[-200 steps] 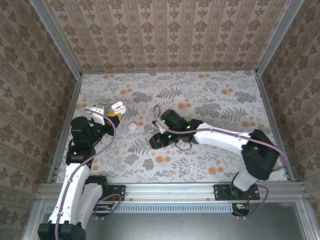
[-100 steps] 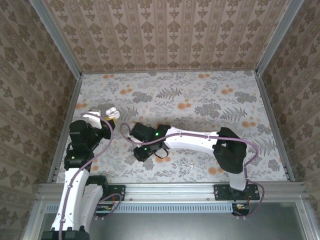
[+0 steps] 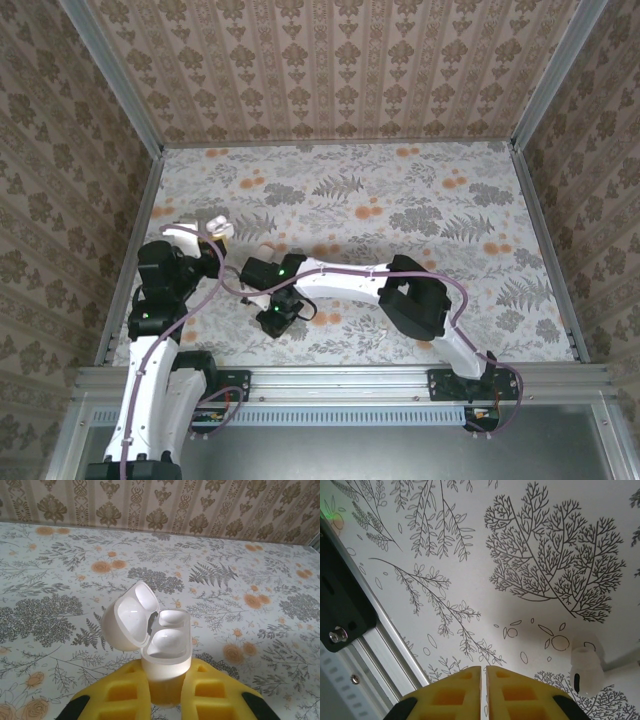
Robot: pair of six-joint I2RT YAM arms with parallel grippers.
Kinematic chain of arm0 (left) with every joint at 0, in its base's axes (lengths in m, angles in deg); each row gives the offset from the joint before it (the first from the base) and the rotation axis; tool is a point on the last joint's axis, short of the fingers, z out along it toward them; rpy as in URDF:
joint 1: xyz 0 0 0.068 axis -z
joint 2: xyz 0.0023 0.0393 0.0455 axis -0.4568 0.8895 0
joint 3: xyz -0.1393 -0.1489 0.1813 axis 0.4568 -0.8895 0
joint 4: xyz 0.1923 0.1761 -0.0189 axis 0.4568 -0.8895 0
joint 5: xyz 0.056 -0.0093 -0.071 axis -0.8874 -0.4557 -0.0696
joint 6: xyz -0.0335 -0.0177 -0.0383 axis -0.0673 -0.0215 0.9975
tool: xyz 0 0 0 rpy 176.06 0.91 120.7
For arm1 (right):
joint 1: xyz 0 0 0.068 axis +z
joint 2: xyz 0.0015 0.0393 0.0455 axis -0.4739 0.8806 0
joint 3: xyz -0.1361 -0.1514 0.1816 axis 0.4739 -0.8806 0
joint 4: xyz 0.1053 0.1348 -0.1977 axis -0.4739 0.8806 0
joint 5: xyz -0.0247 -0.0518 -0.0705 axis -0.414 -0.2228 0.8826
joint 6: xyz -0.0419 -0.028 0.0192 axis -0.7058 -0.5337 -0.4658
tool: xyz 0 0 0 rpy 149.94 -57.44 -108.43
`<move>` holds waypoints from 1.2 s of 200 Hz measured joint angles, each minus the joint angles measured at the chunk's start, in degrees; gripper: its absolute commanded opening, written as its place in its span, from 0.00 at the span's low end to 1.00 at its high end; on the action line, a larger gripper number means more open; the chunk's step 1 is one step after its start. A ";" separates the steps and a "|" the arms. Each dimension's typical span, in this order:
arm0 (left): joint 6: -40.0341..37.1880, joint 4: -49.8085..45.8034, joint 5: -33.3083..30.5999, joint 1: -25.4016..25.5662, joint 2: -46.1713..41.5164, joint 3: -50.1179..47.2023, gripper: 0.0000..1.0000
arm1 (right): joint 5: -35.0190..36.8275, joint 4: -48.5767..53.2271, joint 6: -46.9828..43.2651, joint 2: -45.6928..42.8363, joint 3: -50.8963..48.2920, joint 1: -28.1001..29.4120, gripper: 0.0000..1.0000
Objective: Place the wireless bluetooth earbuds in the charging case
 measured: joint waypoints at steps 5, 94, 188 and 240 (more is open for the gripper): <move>0.02 0.02 0.00 0.00 0.00 0.00 0.00 | -0.04 0.44 -0.22 0.04 0.20 0.00 0.12; 0.04 0.17 0.07 0.00 2.36 0.00 0.00 | 1.20 0.68 -1.22 0.59 -2.89 -3.48 0.10; 0.55 0.98 0.09 0.00 2.36 -0.02 0.00 | 1.68 -4.74 2.80 -4.85 -11.87 -15.15 0.12; 0.87 0.96 0.07 0.00 2.19 -0.35 0.00 | 0.61 -9.20 7.32 -9.03 -14.21 -16.44 0.13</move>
